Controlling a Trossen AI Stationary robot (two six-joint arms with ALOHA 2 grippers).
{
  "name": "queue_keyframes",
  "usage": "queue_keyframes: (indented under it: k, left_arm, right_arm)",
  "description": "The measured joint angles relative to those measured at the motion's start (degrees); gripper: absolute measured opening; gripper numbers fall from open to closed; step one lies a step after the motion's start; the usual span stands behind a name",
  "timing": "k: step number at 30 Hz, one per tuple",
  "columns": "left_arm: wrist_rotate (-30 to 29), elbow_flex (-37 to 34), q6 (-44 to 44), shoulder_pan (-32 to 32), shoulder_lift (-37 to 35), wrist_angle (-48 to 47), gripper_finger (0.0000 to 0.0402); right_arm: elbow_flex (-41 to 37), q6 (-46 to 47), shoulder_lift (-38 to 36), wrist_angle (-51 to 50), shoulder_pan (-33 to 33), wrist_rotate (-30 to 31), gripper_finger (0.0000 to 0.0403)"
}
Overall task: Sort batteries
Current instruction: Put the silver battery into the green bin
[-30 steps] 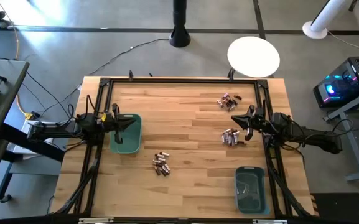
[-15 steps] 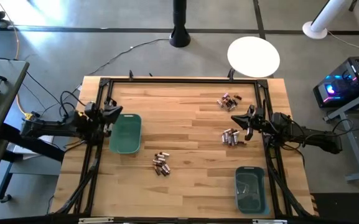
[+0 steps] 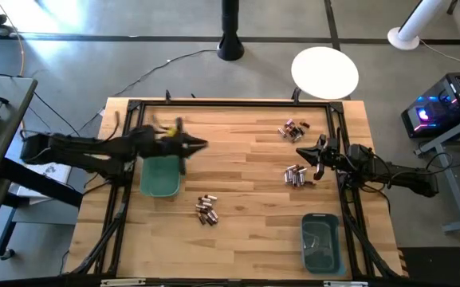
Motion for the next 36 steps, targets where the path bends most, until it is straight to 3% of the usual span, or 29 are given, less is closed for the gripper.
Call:
queue_keyframes:
  k: [6,11,16,25,36]
  left_arm:
    - [4.5,14.8,8.0,-2.3,13.6,-25.1,0.0152]
    - [4.4,19.6,12.4,-6.8,23.2,-31.1,0.0207]
    - [4.7,20.6,9.1,-10.3,30.4,-32.8,0.0209]
    - [9.6,20.7,8.1,-14.1,36.3,-32.1,0.0187]
    - [5.4,20.7,5.9,-15.0,43.4,-32.7,0.0186]
  right_arm:
    - [0.0,0.0,0.0,0.0,0.0,0.0,0.0]
    - [0.0,0.0,0.0,0.0,0.0,0.0,0.0]
    - [0.0,0.0,0.0,0.0,0.0,0.0,0.0]
    - [0.0,0.0,0.0,0.0,0.0,0.0,0.0]
    - [0.0,0.0,0.0,0.0,0.0,0.0,0.0]
